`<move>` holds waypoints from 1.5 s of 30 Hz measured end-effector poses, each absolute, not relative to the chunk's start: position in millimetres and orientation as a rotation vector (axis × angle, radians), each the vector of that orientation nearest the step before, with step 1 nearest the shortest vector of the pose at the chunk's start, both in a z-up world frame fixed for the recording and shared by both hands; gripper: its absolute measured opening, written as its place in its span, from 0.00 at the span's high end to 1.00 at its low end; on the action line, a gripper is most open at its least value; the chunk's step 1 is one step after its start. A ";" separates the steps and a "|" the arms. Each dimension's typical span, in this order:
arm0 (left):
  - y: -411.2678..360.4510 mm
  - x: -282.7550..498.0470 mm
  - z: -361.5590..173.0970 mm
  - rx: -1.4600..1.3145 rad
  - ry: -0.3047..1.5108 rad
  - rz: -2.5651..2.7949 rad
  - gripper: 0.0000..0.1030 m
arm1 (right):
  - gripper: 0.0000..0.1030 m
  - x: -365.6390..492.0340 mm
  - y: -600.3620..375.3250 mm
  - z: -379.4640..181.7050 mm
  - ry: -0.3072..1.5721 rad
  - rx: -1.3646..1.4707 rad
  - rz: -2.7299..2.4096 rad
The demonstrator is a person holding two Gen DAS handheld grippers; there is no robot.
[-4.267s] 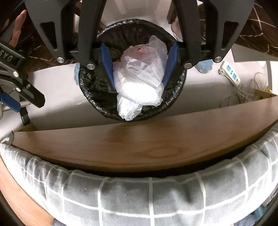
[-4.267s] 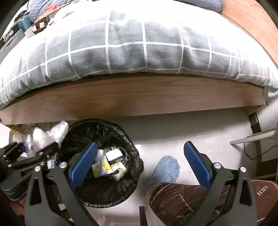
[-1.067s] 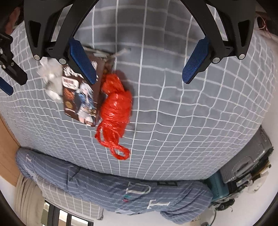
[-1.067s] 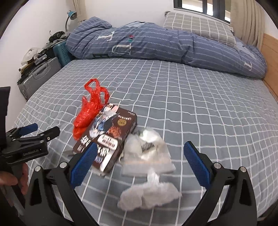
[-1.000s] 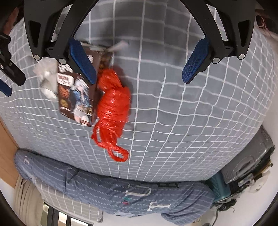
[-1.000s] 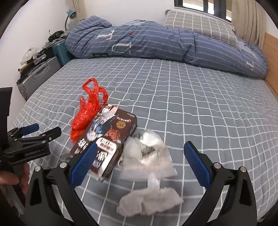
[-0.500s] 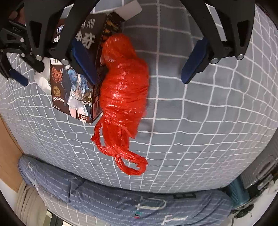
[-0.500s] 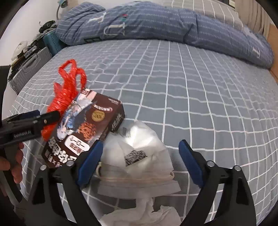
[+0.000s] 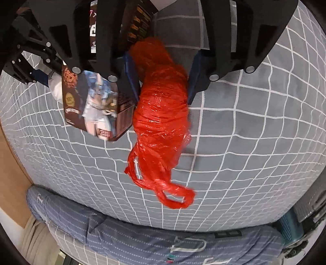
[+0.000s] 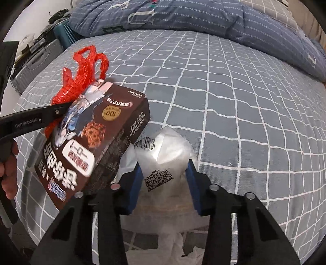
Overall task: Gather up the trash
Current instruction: 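Grasp the red plastic bag with the left tool while the right tool grasps the clear bag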
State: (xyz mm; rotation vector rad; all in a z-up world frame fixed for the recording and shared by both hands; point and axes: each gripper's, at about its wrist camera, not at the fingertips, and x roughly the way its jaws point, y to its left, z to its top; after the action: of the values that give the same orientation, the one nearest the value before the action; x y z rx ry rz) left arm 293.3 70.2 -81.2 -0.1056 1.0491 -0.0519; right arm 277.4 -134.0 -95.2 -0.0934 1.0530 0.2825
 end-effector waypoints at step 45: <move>78.8 179.5 17.4 -0.116 0.948 0.051 0.62 | 0.72 201.0 -147.8 24.4 0.866 0.036 0.229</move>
State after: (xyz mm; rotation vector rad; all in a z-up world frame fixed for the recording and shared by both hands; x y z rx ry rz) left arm 179.5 78.8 17.4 -0.1155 0.9480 0.0505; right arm 201.0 -147.8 24.4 0.0356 0.8657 0.2286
